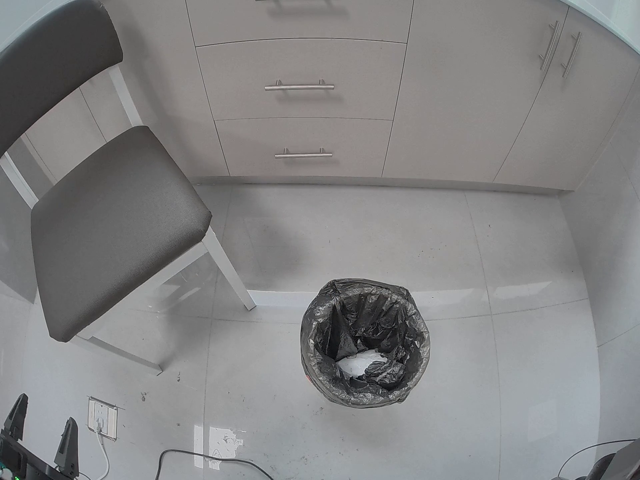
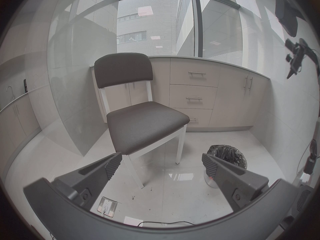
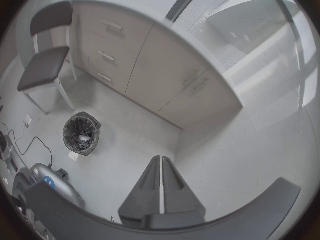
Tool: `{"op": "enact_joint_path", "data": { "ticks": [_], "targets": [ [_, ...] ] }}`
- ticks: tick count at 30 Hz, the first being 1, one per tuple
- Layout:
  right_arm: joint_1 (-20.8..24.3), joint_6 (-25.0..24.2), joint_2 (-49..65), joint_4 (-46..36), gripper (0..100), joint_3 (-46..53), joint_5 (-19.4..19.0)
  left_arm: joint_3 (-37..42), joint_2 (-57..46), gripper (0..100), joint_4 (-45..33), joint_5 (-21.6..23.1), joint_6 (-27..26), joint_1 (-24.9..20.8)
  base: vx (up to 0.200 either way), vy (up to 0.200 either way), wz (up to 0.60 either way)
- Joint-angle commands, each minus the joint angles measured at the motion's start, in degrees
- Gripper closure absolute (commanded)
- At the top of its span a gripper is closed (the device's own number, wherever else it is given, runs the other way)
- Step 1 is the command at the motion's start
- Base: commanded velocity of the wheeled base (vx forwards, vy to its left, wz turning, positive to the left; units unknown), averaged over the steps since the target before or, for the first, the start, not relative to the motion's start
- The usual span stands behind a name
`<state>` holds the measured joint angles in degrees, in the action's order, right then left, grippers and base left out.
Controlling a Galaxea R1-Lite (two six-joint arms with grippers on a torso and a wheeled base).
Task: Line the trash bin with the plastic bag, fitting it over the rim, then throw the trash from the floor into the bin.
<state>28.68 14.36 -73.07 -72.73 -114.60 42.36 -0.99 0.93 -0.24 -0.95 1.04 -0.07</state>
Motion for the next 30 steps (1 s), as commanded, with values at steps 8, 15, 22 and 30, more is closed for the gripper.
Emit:
{"op": "enact_joint_path", "data": {
  "ticks": [8, 15, 22, 30],
  "targets": [
    [-25.0, 10.5, 44.0, -3.1, 100, 0.0, -24.7, 1.0, -0.9, 0, 0.0, 0.0, 0.0, 0.0, 0.000, 0.000, 0.00],
    [-27.5, 10.4, 61.0, -3.0, 100, 0.0, -26.6, 1.0, -0.9, 0, 0.0, 0.0, 0.0, 0.0, 0.000, 0.000, 0.00],
    [-27.0, 9.8, 69.6, -1.9, 100, 7.6, -26.7, 1.0, -0.9, 0, 0.0, 0.0, 0.0, 0.0, 0.000, 0.000, 0.00],
    [-28.1, -3.4, 72.5, 10.2, 100, 37.9, -35.8, 1.0, -0.9, 0, 0.0, 0.0, 0.0, 0.0, 0.000, 0.000, 0.00]
  ]
}}
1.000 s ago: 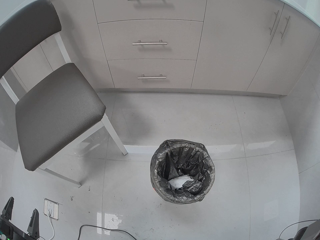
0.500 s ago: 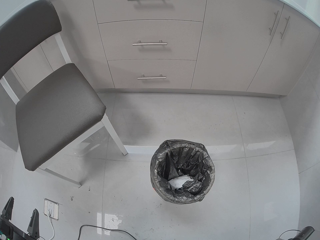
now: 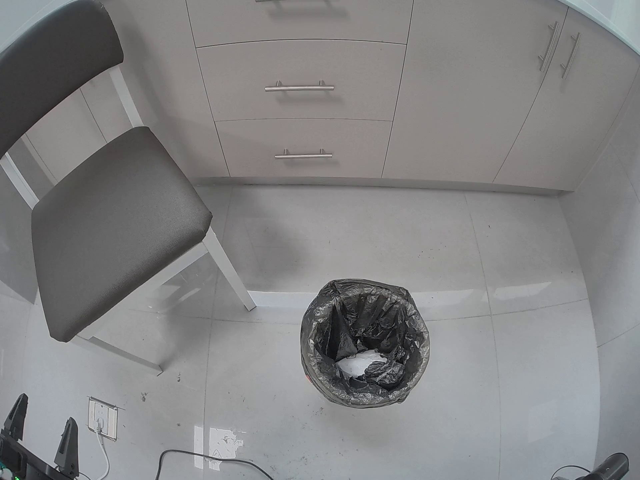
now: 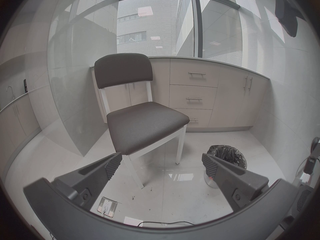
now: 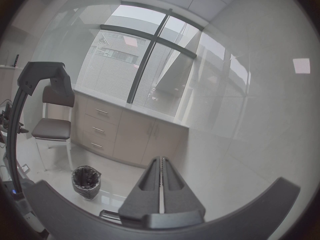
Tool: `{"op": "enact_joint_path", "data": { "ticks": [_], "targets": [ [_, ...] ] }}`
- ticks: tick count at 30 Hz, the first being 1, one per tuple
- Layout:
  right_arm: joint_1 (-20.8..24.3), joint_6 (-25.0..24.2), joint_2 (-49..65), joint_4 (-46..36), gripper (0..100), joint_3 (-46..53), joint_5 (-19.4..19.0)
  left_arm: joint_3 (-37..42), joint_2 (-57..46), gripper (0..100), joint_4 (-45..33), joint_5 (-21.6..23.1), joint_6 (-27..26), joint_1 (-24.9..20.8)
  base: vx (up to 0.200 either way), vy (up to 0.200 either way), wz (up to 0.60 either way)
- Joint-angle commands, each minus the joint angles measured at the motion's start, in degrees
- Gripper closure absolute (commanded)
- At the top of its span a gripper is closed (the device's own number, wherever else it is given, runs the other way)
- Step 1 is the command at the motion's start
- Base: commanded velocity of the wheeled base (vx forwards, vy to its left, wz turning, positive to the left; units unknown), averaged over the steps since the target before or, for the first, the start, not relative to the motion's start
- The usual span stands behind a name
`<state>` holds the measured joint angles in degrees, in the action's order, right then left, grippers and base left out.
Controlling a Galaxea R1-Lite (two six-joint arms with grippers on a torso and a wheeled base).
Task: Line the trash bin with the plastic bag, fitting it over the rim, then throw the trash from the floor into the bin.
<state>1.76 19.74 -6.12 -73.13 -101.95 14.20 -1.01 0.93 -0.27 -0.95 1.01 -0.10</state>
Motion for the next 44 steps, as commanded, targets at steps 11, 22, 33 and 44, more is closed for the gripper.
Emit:
{"op": "enact_joint_path", "data": {
  "ticks": [11, 22, 33, 44],
  "targets": [
    [-1.4, -19.2, 6.1, 80.3, 100, 100.4, -9.0, 1.0, -0.9, 0, 0.0, 0.0, 0.0, 0.0, 0.000, 0.000, 0.00],
    [-1.4, -21.6, 6.1, 73.7, 100, 101.2, -10.5, 1.0, -0.9, 0, 0.0, 0.0, 0.0, 0.0, 0.000, 0.000, 0.00],
    [-1.4, -18.8, 6.1, 72.9, 100, 101.8, -14.6, 1.0, -0.9, 0, 0.0, 0.0, 0.0, 0.0, 0.000, 0.000, 0.00],
    [-1.3, -20.1, 6.1, 72.9, 100, 101.8, -14.3, 1.0, -0.9, 0, 0.0, 0.0, 0.0, 0.0, 0.000, 0.000, 0.00]
  ]
}}
